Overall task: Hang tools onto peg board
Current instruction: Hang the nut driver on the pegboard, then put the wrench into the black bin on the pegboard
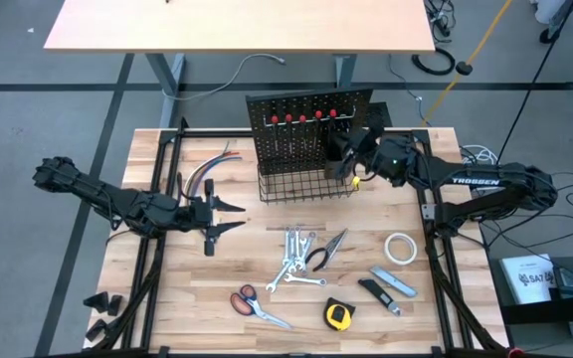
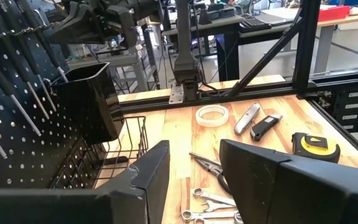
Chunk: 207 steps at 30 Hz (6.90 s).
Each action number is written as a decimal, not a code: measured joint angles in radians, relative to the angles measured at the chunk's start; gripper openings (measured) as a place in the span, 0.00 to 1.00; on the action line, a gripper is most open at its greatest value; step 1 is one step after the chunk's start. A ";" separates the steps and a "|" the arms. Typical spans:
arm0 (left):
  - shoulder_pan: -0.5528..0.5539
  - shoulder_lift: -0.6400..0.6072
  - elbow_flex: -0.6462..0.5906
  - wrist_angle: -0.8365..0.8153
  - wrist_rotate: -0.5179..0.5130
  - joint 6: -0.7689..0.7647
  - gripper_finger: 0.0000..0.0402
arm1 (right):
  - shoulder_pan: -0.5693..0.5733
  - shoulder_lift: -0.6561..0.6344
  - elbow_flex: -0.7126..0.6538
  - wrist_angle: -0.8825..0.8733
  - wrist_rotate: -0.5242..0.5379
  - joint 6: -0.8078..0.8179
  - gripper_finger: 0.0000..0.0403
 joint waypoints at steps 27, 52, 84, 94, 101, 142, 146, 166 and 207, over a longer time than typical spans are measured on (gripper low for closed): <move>0.000 0.000 0.000 -0.005 0.000 -0.002 0.37 | 0.100 0.012 -0.001 0.057 0.081 -0.040 0.00; -0.001 0.006 0.000 -0.023 0.028 -0.081 0.37 | 0.466 0.150 -0.001 -0.387 -0.298 0.356 0.00; -0.001 0.152 0.001 0.080 0.144 -0.133 0.37 | 0.581 0.484 -0.001 -0.513 -0.391 -0.101 0.20; 0.011 0.460 0.001 0.180 0.144 -0.235 0.37 | 0.585 0.470 0.012 -0.592 -0.331 -0.108 0.27; -0.033 0.646 0.001 0.433 0.091 -0.183 0.37 | 0.587 0.468 0.122 -0.653 -0.312 -0.132 0.27; 0.043 0.936 0.097 0.394 0.473 -0.469 0.37 | 0.570 0.469 0.154 -0.526 -0.233 0.340 0.27; 0.044 0.936 0.097 0.395 0.471 -0.449 0.37 | 0.563 0.469 0.154 -0.527 -0.232 0.340 0.27; 0.032 1.070 0.415 -0.149 0.308 -0.680 0.37 | 0.558 0.469 0.154 -0.531 -0.233 0.342 0.27; -0.002 1.024 0.462 -0.271 0.166 -0.499 0.37 | 0.558 0.469 0.153 -0.526 -0.183 0.347 0.27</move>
